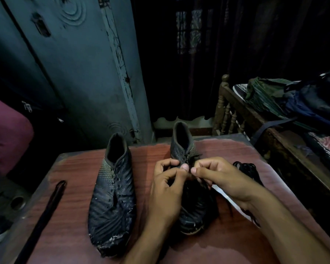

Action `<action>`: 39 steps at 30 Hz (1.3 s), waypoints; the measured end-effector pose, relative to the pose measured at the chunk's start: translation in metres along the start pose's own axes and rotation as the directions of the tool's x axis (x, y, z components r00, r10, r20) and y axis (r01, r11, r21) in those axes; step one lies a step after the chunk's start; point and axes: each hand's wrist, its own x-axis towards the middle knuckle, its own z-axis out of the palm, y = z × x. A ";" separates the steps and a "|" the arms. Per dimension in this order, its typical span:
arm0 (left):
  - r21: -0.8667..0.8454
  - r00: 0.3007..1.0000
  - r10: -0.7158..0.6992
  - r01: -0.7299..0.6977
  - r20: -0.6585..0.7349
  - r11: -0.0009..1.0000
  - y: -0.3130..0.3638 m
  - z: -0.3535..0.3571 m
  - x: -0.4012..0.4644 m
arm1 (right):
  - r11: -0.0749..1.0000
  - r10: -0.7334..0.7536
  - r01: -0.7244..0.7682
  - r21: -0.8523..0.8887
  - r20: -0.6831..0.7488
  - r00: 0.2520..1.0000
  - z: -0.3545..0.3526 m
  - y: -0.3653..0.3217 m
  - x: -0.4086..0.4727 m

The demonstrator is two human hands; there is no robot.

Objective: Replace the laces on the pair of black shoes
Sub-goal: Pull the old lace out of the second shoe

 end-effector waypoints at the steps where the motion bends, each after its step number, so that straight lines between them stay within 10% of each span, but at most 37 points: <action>1: 0.000 1.000 -0.013 0.013 0.000 1.000 -0.002 0.000 0.001 | 1.000 -0.002 0.003 -0.020 0.032 0.999 -0.001 -0.001 -0.001; 18: -0.003 0.987 0.069 -0.069 0.146 0.998 0.004 -0.003 -0.001 | 0.997 0.071 -0.070 0.010 -0.103 0.992 0.009 0.000 0.002; 39: 0.204 0.983 0.166 -0.147 -0.079 0.968 0.001 -0.003 -0.003 | 0.997 0.024 -0.021 -0.078 0.038 0.999 0.005 -0.003 -0.001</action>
